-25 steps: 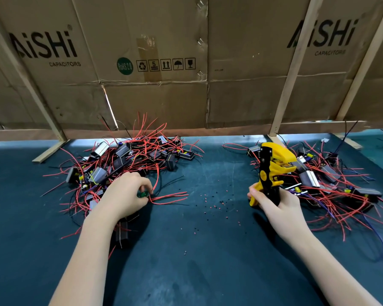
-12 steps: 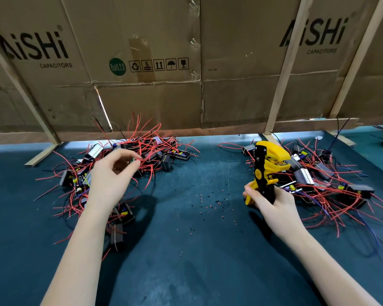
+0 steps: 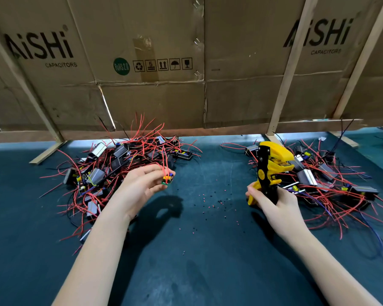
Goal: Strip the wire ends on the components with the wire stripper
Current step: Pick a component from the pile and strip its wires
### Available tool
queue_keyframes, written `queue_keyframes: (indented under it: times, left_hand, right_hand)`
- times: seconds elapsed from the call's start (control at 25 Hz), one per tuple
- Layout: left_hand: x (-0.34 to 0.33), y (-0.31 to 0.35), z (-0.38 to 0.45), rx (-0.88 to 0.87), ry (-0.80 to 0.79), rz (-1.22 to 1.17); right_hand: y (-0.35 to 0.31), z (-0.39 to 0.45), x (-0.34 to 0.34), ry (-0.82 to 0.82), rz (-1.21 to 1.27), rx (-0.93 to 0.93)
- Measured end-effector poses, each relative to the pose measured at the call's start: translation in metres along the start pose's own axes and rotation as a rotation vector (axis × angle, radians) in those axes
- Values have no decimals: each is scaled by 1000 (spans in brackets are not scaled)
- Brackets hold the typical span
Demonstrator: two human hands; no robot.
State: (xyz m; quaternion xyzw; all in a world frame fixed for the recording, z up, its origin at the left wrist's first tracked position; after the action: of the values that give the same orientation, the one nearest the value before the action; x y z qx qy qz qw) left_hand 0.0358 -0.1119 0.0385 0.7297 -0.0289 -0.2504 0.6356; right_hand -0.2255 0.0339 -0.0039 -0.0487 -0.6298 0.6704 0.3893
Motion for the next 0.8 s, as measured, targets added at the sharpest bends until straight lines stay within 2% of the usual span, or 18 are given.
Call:
queue_keyframes:
  times: [0.12,0.28,0.4,0.48,0.6,0.68,0.8]
  left_hand:
    - [1,2,-2,-114,30,163]
    - [17,14,-5,-308,195,501]
    - [25,21,-7,-384,296,734]
    - [29,25,-5,-393,309,794]
    - [35,26,-2,-291,224,695]
    - [27,22,-1,-240,105,581]
    - [2,13,-7,-254,-91,514]
  right_hand:
    - [-1,0,0,2,8,3]
    - [0,0,1,-4,3,-2]
    - [0,0,0,-8,6,-7]
    - [0,-1,0,-9,9,-7]
    - [-1,-1,-1,-21,24,3]
    - [-2,-1,-1,-40,34,15]
    - [-5,-3,-5,-115,25,68]
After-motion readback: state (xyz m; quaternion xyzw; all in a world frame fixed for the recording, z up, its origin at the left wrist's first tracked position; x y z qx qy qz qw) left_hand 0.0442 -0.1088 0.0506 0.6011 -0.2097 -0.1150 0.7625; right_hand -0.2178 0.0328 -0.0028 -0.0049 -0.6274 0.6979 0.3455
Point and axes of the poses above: each hand's wrist, its own z-axis towards the middle knuckle, its own x-axis out of the back of the hand, y = z × x, the point moved 4 cm from there along z, towards the middle knuckle, and after that the axes turned 12 degrees about -z, right-handed, at the moved point
